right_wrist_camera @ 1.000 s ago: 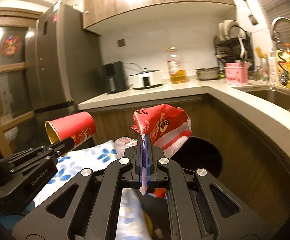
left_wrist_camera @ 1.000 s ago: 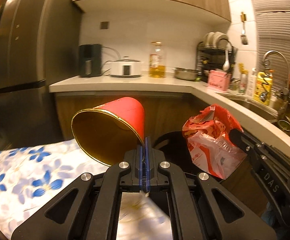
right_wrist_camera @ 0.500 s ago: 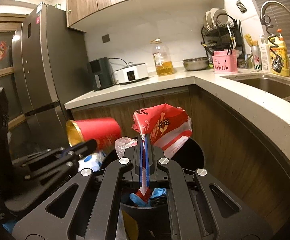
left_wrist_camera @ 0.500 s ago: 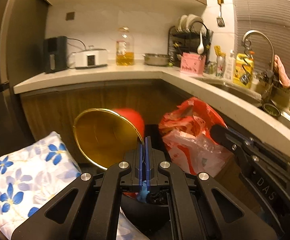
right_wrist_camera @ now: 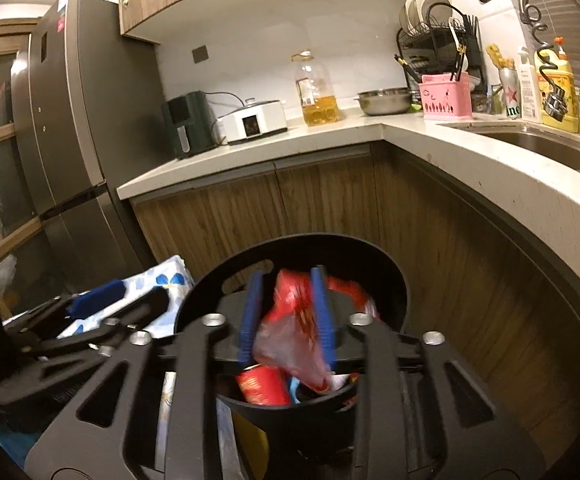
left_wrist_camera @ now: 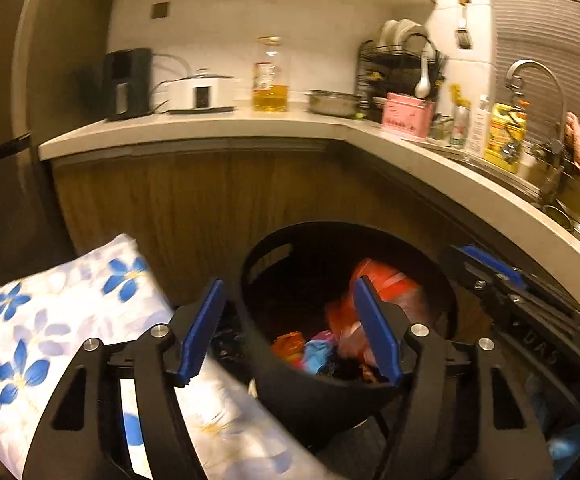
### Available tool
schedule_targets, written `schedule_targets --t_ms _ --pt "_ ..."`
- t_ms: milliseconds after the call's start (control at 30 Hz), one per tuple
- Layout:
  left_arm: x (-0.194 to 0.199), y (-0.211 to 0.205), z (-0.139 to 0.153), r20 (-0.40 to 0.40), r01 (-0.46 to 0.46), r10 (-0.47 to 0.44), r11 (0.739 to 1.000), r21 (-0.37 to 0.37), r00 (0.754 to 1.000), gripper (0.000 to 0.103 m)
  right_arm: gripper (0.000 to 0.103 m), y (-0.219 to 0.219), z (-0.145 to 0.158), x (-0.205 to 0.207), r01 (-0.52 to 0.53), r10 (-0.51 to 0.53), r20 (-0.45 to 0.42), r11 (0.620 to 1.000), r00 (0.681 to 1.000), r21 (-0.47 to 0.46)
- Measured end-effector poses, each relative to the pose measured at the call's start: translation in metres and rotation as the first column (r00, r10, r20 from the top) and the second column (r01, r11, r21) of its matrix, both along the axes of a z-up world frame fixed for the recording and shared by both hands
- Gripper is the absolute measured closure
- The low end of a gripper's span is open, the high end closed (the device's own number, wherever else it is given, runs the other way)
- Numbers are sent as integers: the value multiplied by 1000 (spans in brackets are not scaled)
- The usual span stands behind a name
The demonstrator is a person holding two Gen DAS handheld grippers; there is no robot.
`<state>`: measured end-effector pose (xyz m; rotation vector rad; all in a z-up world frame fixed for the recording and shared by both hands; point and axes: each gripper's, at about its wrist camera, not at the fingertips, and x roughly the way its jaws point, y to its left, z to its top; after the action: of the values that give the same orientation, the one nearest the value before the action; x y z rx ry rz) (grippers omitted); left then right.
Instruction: Collect trash
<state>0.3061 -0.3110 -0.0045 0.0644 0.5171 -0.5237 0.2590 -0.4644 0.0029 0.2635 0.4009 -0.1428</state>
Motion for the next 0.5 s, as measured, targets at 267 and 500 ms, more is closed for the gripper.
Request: schedule_targets --t_ms 267,500 --pt "-23 45 2 29 -171 170 985 24 985 14 24 15 -3 -17 40 -41 -26 998 999 -41" --pt "-58 75 5 62 -240 236 970 50 970 7 8 48 3 -44 63 -71 -55 990 996 -125"
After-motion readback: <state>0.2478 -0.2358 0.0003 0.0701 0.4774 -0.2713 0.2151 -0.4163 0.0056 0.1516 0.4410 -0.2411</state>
